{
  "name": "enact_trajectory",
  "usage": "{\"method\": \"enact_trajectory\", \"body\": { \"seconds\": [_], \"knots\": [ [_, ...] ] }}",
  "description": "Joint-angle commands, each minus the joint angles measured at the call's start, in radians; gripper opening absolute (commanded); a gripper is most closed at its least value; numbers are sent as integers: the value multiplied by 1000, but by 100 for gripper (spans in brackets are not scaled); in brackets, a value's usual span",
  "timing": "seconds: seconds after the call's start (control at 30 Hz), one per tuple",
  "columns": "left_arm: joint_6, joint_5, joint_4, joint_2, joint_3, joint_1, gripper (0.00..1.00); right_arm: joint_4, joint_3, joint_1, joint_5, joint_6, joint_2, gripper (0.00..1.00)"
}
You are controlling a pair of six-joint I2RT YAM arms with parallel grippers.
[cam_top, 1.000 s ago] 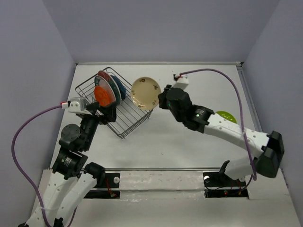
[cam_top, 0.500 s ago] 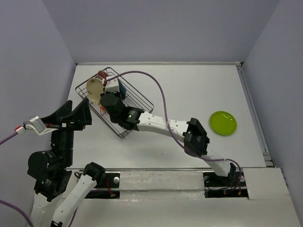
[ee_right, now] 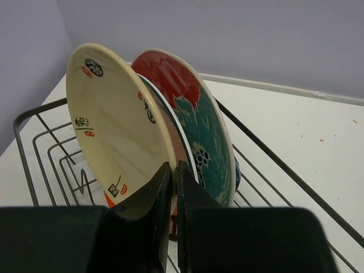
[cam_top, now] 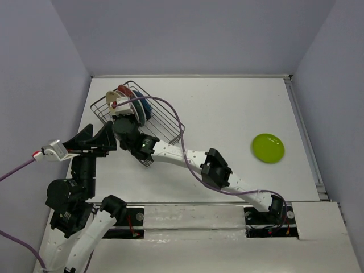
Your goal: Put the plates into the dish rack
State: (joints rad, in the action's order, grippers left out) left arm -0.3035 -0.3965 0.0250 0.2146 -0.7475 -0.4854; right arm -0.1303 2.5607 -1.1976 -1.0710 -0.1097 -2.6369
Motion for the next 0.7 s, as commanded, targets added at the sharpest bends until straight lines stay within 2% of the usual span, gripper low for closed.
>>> {"method": "enact_trajectory", "body": {
  "seconds": [0.0, 0.53, 0.67],
  "knots": [
    [12, -5, 75, -11, 5, -5, 99, -154, 35, -10, -38, -44, -11, 7],
    [10, -4, 69, -20, 10, -5, 99, -238, 75, -28, -78, -154, -141, 7],
    [14, -4, 67, -12, 10, -5, 99, -255, 47, -37, -22, -125, -132, 7]
  ]
}}
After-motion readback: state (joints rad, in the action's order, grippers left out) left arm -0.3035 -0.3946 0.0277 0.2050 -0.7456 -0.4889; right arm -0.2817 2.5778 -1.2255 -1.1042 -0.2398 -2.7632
